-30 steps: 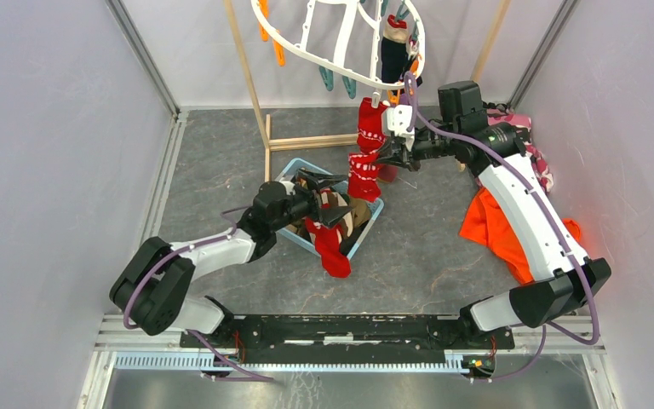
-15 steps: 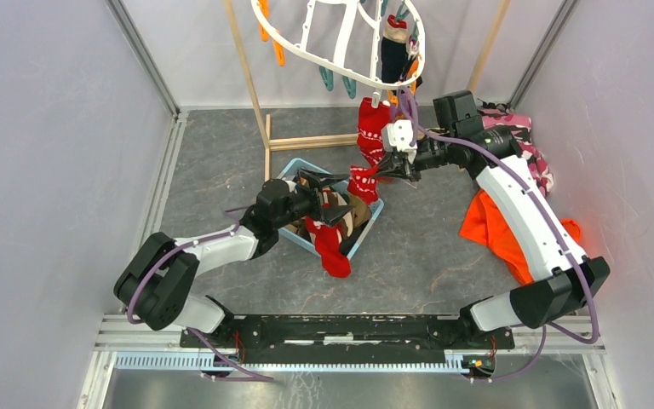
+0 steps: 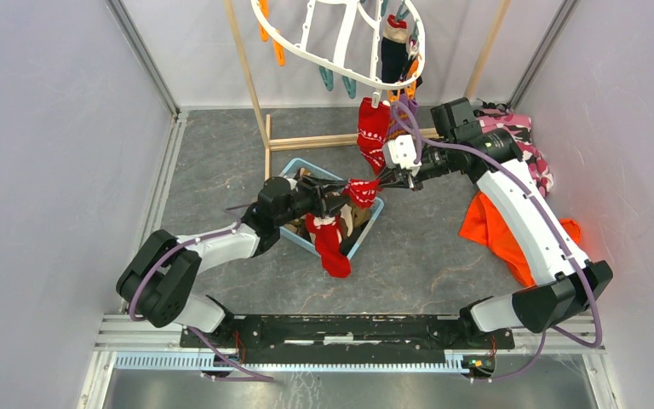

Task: Clip the socks to the hanger
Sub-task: Pick up the sock from the bin.

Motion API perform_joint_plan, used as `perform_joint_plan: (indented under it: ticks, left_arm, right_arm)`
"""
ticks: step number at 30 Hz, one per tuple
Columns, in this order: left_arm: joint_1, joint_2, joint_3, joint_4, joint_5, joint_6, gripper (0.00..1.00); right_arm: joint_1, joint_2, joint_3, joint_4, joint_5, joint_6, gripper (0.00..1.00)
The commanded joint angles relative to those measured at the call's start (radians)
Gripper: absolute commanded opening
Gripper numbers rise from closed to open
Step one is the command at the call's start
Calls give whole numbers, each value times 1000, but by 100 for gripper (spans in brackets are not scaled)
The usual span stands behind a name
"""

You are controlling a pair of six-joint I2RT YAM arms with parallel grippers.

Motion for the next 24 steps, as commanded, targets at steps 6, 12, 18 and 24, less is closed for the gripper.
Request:
perform_joint_plan:
  ticks: [6, 12, 18, 24]
  left_arm:
    - [1, 18, 38, 89, 32, 19, 3]
    - [85, -21, 101, -15, 49, 334, 2]
    - [112, -75, 346, -325, 82, 902, 2]
    - [17, -124, 565, -673, 53, 1640, 2]
  right_arm:
    - [6, -36, -13, -36, 4, -41, 0]
    - [7, -89, -112, -123, 22, -156, 4]
    - [5, -172, -305, -89, 15, -167, 31]
    - [-108, -175, -322, -25, -101, -64, 65]
